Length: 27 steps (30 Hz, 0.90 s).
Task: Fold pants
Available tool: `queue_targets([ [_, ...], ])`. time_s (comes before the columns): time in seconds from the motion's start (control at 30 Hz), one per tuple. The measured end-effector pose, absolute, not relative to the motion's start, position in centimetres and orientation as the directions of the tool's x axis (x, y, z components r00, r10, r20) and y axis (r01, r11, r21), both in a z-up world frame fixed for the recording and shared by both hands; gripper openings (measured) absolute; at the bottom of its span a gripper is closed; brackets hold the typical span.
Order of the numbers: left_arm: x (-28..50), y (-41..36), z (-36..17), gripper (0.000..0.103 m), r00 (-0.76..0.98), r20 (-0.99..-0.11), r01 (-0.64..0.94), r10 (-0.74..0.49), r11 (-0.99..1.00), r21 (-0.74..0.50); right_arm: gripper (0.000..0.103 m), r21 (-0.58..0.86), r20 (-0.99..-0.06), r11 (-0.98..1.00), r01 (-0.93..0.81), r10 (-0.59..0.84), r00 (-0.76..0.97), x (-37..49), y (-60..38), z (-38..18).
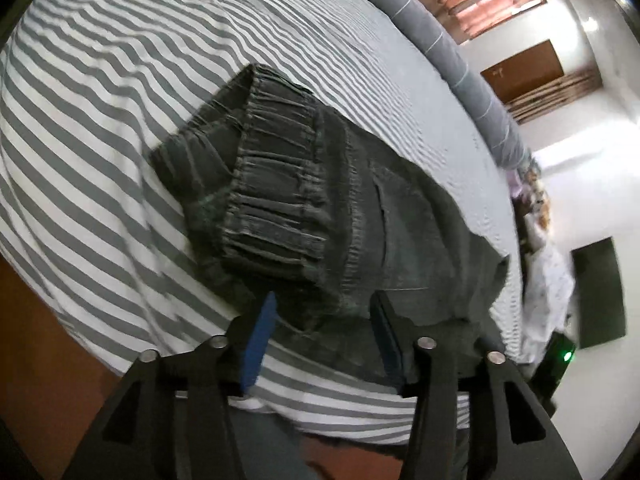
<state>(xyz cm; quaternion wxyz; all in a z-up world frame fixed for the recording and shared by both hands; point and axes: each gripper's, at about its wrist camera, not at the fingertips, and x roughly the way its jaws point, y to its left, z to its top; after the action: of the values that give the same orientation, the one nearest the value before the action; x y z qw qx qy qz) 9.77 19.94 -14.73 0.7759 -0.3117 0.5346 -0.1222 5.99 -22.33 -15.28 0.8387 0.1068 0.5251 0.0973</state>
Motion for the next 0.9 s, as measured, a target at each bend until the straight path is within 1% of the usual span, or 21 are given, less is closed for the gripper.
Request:
queue_targets([
  [0.1,9.9,19.8,-15.5,0.053,0.4,-0.738,-0.196,-0.543,0.736,-0.648,0.044,0.427,-0.825,0.903,0.047,0.368,0.43,4.7,-23.8,-16.5],
  [0.2,9.8,20.2,-16.5,0.053,0.413,-0.729,-0.263,-0.546,0.695,-0.67,0.044,0.521,-0.794,0.844,0.125,0.426,0.434,4.5,-24.6,-17.5],
  [0.5,11.1,21.1,-18.3,0.052,0.483,-0.723,-0.39,-0.494,0.617,-0.683,0.044,0.625,-0.74,0.747,0.226,0.476,0.475,6.6,-24.7,-19.0],
  [0.53,11.4,20.9,-18.2,0.047,0.485,-0.729,-0.396,-0.484,0.621,-0.676,0.044,0.642,-0.729,0.728,0.239,0.484,0.484,6.8,-25.0,-19.2],
  [0.57,11.6,20.7,-18.0,0.039,0.488,-0.736,-0.393,-0.469,0.635,-0.665,0.044,0.654,-0.722,0.714,0.252,0.488,0.49,7.0,-25.2,-19.4],
  [0.6,12.0,20.4,-17.7,0.038,0.49,-0.744,-0.387,-0.454,0.651,-0.653,0.044,0.663,-0.716,0.702,0.261,0.492,0.495,7.2,-25.3,-19.5],
  [0.63,12.3,20.2,-17.3,0.034,0.494,-0.75,-0.378,-0.441,0.668,-0.641,0.043,0.667,-0.714,0.696,0.267,0.493,0.497,7.2,-25.5,-19.7],
  [0.73,12.6,20.1,-15.4,0.026,0.543,-0.722,-0.337,-0.429,0.676,-0.655,0.043,0.681,-0.704,0.674,0.288,0.492,0.513,7.5,-26.0,-19.9],
  [0.77,12.8,20.2,-14.6,0.014,0.559,-0.716,-0.323,-0.417,0.686,-0.652,0.043,0.686,-0.7,0.665,0.295,0.491,0.52,7.7,-26.3,-20.0],
  [0.87,13.7,20.0,-12.4,0.013,0.606,-0.68,-0.273,-0.412,0.696,-0.665,0.043,0.709,-0.681,0.622,0.331,0.485,0.549,8.2,-27.6,-20.2],
  [0.9,14.1,19.8,-11.6,0.013,0.618,-0.674,-0.255,-0.404,0.708,-0.658,0.041,0.715,-0.677,0.609,0.342,0.482,0.556,8.5,-27.9,-20.4],
])
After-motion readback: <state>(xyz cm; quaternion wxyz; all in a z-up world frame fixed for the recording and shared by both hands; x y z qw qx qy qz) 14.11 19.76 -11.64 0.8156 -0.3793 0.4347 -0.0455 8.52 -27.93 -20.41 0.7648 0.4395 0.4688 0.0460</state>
